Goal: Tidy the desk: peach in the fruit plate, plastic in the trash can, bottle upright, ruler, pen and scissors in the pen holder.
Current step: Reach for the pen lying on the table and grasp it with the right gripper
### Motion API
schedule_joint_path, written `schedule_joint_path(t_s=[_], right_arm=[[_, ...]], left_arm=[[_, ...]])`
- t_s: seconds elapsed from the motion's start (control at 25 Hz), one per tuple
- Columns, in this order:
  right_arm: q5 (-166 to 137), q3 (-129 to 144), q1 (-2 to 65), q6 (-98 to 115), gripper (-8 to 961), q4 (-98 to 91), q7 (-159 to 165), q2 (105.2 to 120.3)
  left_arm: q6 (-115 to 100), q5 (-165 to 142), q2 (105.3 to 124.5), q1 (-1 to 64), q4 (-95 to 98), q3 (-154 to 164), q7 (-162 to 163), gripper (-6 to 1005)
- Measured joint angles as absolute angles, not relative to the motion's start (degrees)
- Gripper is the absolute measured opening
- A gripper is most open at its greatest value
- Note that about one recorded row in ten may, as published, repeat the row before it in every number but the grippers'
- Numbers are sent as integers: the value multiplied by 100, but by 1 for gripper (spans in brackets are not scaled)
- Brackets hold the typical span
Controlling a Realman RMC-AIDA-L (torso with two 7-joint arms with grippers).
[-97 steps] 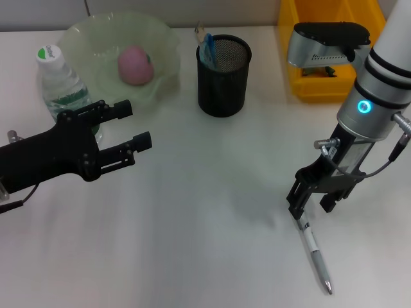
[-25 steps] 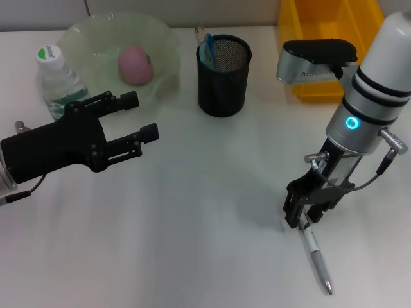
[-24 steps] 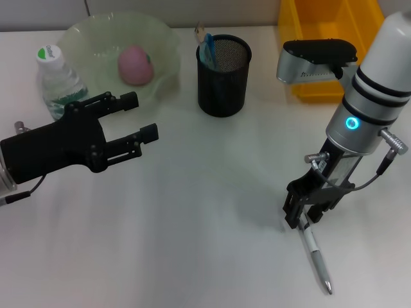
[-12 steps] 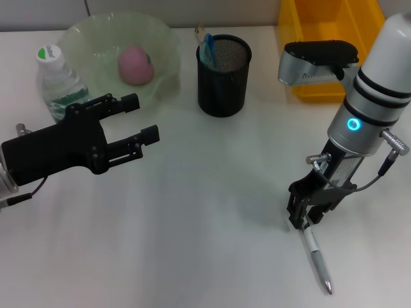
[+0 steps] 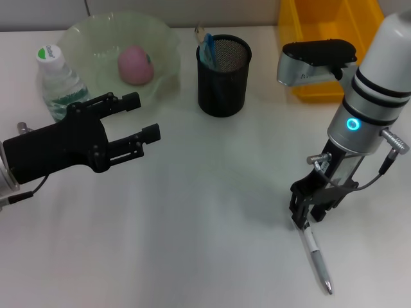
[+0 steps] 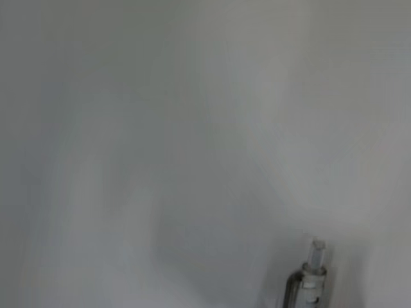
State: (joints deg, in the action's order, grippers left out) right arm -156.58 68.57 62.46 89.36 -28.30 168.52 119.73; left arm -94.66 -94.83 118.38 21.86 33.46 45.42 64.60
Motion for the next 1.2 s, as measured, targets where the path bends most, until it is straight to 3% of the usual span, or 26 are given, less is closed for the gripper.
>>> schedule_joint_path(t_s=[1.2], right_arm=[[-15635,6855,6275,8782,250,-2812,16843,11988]], left_arm=[[-9456,-9474,11847,2267,3349,4516,6451,723]])
